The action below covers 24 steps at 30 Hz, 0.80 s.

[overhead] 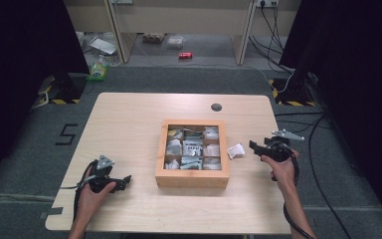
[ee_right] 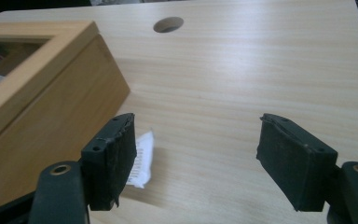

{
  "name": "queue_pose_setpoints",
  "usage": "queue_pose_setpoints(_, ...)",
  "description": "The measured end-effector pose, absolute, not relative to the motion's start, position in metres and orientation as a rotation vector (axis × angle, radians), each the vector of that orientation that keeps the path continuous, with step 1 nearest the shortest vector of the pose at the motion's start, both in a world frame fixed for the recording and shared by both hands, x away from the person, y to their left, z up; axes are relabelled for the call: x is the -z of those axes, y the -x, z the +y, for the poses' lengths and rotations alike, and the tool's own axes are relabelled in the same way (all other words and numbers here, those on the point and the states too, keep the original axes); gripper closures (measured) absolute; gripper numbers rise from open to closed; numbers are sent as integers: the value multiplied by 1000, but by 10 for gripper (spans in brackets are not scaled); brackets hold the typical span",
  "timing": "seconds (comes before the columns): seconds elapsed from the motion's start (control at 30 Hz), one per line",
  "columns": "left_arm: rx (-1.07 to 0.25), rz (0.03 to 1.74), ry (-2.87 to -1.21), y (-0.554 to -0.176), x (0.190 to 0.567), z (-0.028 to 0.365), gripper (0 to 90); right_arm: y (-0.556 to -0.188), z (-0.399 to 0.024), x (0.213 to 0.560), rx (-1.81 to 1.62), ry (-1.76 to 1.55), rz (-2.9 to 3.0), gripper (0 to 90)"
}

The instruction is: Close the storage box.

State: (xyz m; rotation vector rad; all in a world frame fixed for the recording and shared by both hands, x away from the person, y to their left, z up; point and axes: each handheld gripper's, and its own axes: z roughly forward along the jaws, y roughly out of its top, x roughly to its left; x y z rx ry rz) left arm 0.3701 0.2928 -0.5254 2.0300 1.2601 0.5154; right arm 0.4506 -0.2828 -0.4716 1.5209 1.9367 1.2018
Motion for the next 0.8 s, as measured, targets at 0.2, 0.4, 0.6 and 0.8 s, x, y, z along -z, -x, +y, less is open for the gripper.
queue_pose_setpoints(0.2, -516, 1260, -2030, -370, 525, 293, 0, -453, -291, 482, -1160, -1553, 1939, 280)
queue_pose_setpoints(0.4, -516, 1260, -2030, -370, 525, 293, 0, -454, -297, 489, -1125, -1594, 1936, 275)
queue_pose_setpoints(0.6, -516, 1260, -2030, -370, 525, 293, 0, -455, -300, 495, -1098, -1597, 1950, 267)
queue_pose_setpoints(0.8, -516, 1260, -2030, -370, 525, 293, 0, -456, -298, 500, -1061, -1595, 1976, 255)
